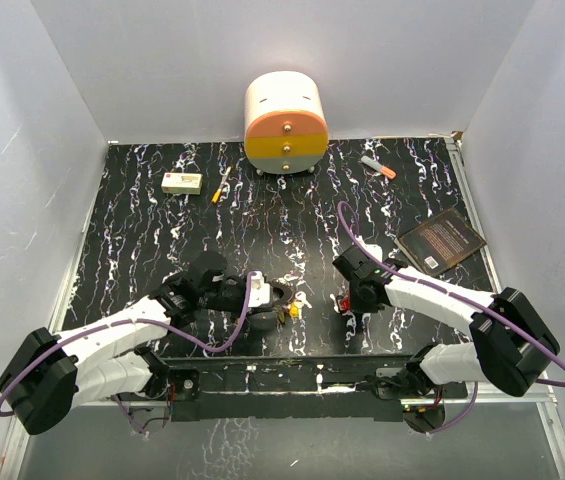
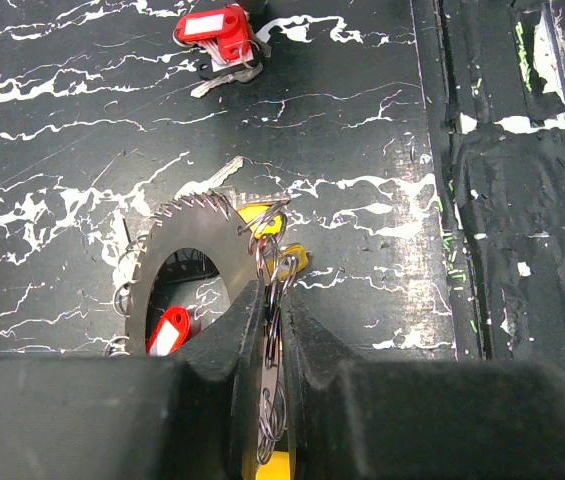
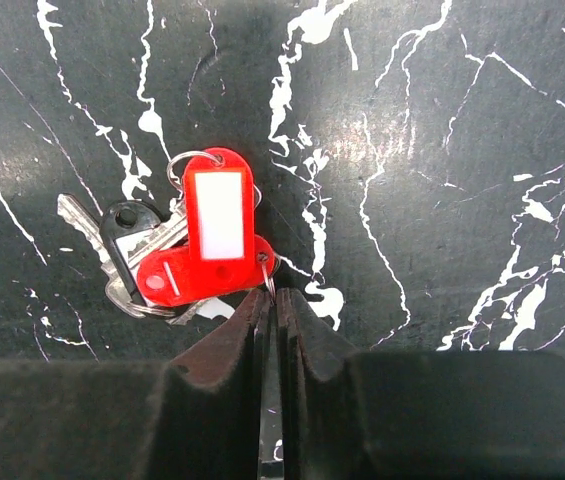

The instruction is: Put the keys on the keyring

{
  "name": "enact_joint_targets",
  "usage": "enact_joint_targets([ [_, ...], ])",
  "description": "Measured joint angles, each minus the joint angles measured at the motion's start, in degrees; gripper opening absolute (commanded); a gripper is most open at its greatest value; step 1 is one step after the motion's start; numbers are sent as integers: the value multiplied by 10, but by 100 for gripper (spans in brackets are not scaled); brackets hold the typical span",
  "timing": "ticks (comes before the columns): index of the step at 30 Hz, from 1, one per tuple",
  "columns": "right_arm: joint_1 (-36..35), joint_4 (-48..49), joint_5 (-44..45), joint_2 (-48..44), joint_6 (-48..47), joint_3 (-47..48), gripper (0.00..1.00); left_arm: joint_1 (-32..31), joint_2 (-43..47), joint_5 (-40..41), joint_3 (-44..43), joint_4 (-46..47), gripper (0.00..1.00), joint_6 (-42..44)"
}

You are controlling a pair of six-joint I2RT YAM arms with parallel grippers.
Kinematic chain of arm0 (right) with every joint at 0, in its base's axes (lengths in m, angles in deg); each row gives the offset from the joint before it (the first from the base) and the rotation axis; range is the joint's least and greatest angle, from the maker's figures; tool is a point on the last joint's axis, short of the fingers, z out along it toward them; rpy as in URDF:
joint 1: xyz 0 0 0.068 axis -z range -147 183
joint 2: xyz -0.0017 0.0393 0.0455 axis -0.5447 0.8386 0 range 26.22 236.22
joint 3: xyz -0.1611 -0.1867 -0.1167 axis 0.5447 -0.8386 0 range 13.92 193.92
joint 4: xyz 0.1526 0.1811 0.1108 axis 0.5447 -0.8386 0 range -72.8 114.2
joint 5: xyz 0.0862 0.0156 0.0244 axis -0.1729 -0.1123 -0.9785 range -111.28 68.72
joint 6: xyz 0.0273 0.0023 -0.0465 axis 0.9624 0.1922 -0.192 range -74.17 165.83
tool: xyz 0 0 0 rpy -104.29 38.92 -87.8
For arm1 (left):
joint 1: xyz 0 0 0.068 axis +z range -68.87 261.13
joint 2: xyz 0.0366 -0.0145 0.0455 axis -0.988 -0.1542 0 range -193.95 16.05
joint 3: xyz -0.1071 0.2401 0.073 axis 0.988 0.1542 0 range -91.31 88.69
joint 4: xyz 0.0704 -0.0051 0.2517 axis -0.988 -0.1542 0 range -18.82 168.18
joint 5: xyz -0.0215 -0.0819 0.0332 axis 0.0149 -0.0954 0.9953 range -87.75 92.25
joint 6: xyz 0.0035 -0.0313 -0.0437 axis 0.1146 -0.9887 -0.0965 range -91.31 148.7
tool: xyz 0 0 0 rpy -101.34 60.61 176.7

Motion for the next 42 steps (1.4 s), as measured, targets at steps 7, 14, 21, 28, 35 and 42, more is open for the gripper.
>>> enact_joint_targets([
  [7,0,0,4,-2,-3,0,8,0,0,0,0,1,0,-1],
  [14,0,-4,-15,-80,-31,1,8,0,1,0,0,1,0,0],
  [21,-5,31,-134,-210,-88,1,8,0,1,2,0,3,0,3],
  [28,-28,55,-223,-233,-114,1,8,0,1,17,0,10,0,-10],
  [35,-64,97,-284,-224,-117,5,8,0,1,45,-9,22,0,-31],
  [42,-142,174,-301,-160,-98,14,8,0,1,58,-11,40,0,-43],
])
